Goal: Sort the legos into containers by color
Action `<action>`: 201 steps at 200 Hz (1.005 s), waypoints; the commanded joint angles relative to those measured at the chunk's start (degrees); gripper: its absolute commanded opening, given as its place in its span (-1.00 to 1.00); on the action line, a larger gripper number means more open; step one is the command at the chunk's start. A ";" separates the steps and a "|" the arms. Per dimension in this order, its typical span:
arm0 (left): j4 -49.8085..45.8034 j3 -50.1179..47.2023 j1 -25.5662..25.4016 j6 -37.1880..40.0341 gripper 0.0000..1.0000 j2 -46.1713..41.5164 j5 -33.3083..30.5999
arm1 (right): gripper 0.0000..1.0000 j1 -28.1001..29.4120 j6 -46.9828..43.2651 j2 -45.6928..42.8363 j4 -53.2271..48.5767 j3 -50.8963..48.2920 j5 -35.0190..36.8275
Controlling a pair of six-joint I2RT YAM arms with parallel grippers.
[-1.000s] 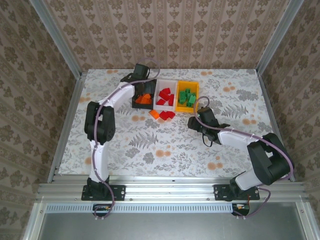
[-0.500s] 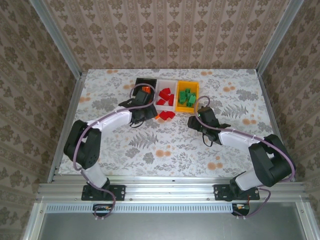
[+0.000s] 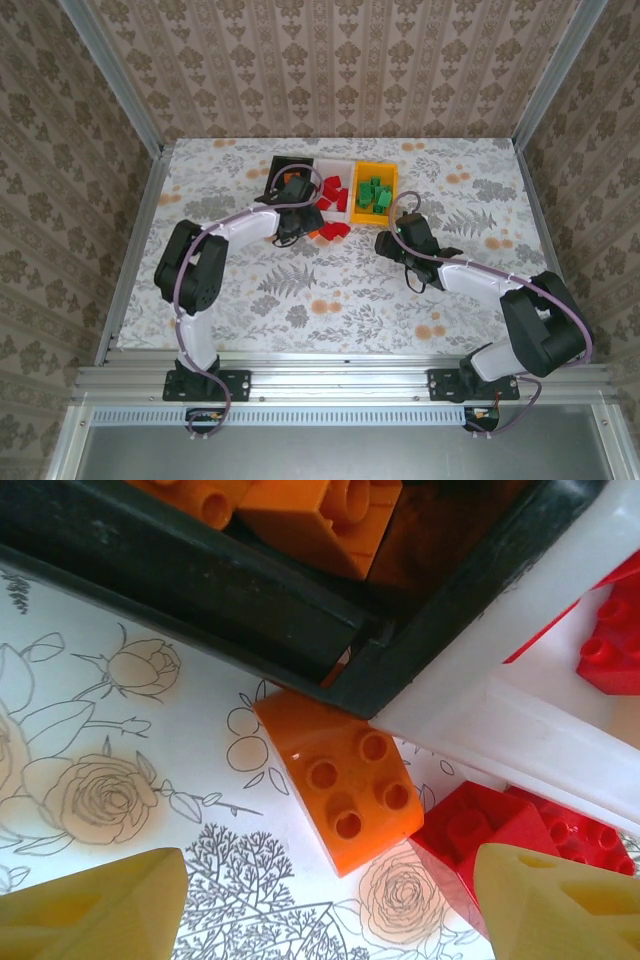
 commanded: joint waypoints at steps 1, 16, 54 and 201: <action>0.11 1.25 0.16 -0.18 0.51 1.60 0.14 | 0.35 0.30 0.19 -1.11 0.36 -0.75 -0.25; 1.78 0.68 0.11 -0.08 0.48 2.01 0.51 | 0.35 0.31 0.34 -1.25 0.59 -0.80 -1.18; 1.06 1.82 -0.08 -0.35 0.48 3.69 -0.19 | 0.35 0.47 0.34 -1.30 0.57 -0.99 -0.93; 1.69 -12.59 -0.26 -0.84 0.21 -4.26 -1.03 | 0.35 0.56 0.60 -2.33 0.41 -1.52 -1.99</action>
